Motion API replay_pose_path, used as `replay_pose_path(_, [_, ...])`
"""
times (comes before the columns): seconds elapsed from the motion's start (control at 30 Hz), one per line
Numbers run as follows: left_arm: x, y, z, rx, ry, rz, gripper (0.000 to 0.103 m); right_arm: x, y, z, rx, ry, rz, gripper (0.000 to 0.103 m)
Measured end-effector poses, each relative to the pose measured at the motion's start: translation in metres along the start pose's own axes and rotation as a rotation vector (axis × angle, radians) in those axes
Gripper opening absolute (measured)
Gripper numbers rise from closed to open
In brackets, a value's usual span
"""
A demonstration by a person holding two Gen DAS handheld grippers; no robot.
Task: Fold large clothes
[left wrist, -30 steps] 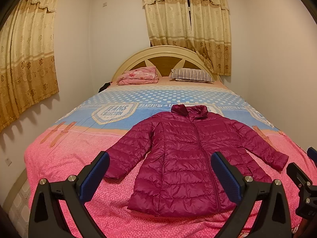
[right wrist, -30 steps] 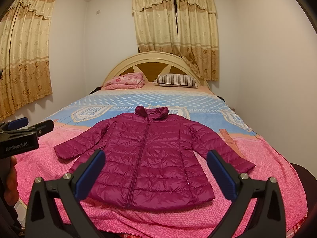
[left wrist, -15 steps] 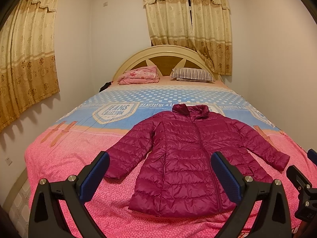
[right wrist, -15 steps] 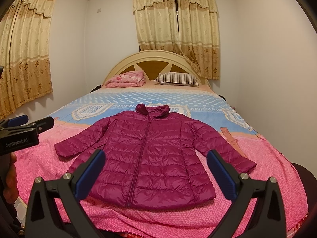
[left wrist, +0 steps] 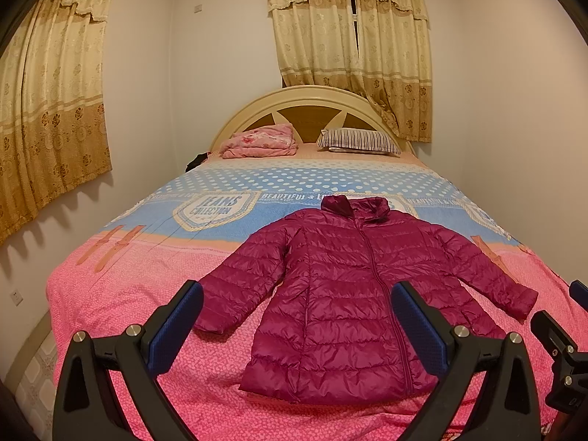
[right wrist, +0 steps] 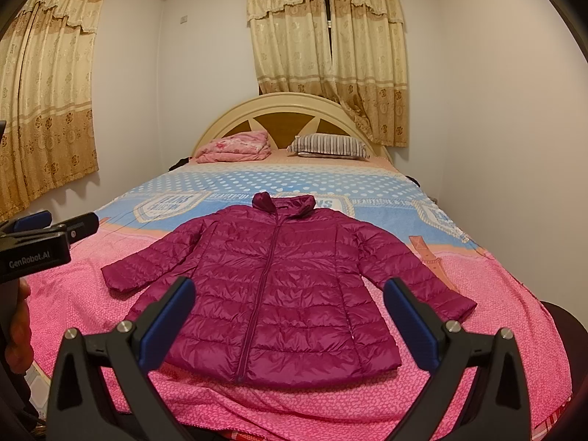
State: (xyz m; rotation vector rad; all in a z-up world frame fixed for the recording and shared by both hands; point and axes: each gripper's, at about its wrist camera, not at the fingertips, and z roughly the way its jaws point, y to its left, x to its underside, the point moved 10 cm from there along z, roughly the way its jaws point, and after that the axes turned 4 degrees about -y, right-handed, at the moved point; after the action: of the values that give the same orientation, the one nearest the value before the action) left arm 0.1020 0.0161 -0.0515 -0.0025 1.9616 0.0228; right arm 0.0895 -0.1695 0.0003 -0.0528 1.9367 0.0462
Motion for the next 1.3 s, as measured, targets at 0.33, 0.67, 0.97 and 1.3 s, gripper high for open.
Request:
replay_pose_path(0.33, [0.001, 0.001, 0.001, -0.002, 0.002, -0.001, 0.102, 0.003, 0.003, 0.0, -0.004, 0.003, -0.001, 0.103])
replay_pose_path(0.67, [0.016, 0.003, 0.049, -0.025, 0.026, 0.026, 0.102, 0.027, -0.04, 0.037, 0.003, 0.068, 0.083, 0.103])
replay_pose_path(0.97, [0.038, -0.004, 0.155, -0.042, 0.125, 0.055, 0.102, 0.084, -0.16, 0.096, 0.187, 0.216, 0.3, 0.092])
replay_pose_path(1.3, [0.052, -0.005, 0.241, -0.085, 0.218, 0.086, 0.102, 0.137, -0.286, 0.127, 0.36, 0.355, 0.554, 0.075])
